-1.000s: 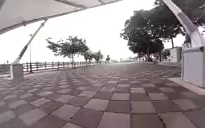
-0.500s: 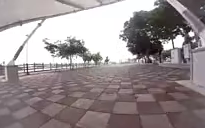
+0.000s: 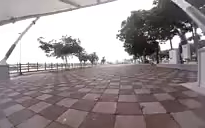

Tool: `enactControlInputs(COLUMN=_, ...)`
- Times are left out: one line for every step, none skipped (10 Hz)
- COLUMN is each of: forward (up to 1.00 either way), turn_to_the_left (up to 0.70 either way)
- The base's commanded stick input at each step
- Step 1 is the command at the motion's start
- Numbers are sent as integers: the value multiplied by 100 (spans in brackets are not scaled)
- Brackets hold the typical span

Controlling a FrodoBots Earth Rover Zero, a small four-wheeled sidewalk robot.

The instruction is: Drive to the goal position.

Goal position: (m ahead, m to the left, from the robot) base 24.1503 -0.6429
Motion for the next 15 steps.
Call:
enactControlInputs(forward=85, turn_to_the_left=-32)
enactControlInputs(forward=85, turn_to_the_left=-5)
enactControlInputs(forward=85, turn_to_the_left=0)
enactControlInputs(forward=85, turn_to_the_left=0)
enactControlInputs(forward=85, turn_to_the_left=0)
enactControlInputs(forward=85, turn_to_the_left=0)
enactControlInputs(forward=85, turn_to_the_left=0)
enactControlInputs(forward=85, turn_to_the_left=0)
enactControlInputs(forward=85, turn_to_the_left=0)
enactControlInputs(forward=85, turn_to_the_left=0)
enactControlInputs(forward=85, turn_to_the_left=0)
enactControlInputs(forward=85, turn_to_the_left=0)
enactControlInputs(forward=85, turn_to_the_left=0)
enactControlInputs(forward=86, turn_to_the_left=0)
enactControlInputs(forward=100, turn_to_the_left=0)
